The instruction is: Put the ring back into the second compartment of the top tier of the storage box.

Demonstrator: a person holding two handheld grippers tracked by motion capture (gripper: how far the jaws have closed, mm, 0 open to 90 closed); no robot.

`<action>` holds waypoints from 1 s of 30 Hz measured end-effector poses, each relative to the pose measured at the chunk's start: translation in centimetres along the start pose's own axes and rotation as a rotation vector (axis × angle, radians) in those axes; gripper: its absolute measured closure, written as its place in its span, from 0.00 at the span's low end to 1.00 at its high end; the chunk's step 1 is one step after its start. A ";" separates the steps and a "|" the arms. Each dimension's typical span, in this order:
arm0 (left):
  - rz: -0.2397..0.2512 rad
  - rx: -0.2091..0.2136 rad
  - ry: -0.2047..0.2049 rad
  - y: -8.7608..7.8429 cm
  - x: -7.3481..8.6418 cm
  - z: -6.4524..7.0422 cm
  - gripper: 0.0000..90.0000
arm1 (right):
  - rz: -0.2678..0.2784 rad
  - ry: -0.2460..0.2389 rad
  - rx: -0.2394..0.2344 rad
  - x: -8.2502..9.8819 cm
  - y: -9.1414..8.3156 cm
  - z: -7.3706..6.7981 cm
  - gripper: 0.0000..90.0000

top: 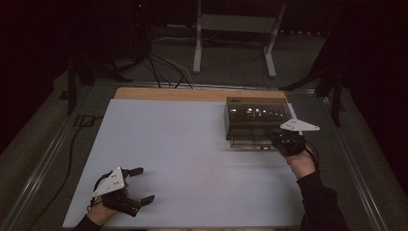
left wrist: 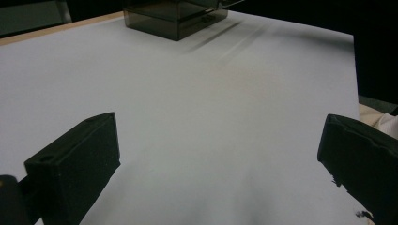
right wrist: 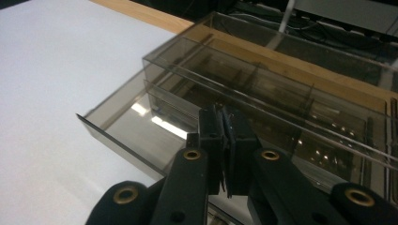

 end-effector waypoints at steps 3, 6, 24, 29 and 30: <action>0.002 0.000 0.000 0.0 0.0 0.0 0.01 | -0.003 0.012 0.005 0.3 0.1 0.4 0.97; -0.001 0.000 -0.001 0.0 0.0 0.0 0.01 | -0.009 0.018 0.011 0.5 0.2 0.6 0.97; 0.000 0.000 -0.002 0.0 0.0 0.0 0.01 | -0.058 0.029 0.008 1.8 1.6 0.6 0.97; -0.002 0.000 0.000 0.0 0.0 0.0 0.01 | -0.077 0.007 0.012 2.1 2.0 0.4 0.96; -0.002 0.000 0.000 0.0 0.0 0.0 0.01 | -0.077 0.007 0.012 2.1 2.0 0.4 0.96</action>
Point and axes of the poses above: each handheld gripper's, and its own axes: y roughly forward along the jaws, x roughly out of its underside, z roughly to its right, the point moved 7 cm from there along y, roughly forward along the jaws, and after that the axes turned 6 degrees about z, right-handed, at the moved point
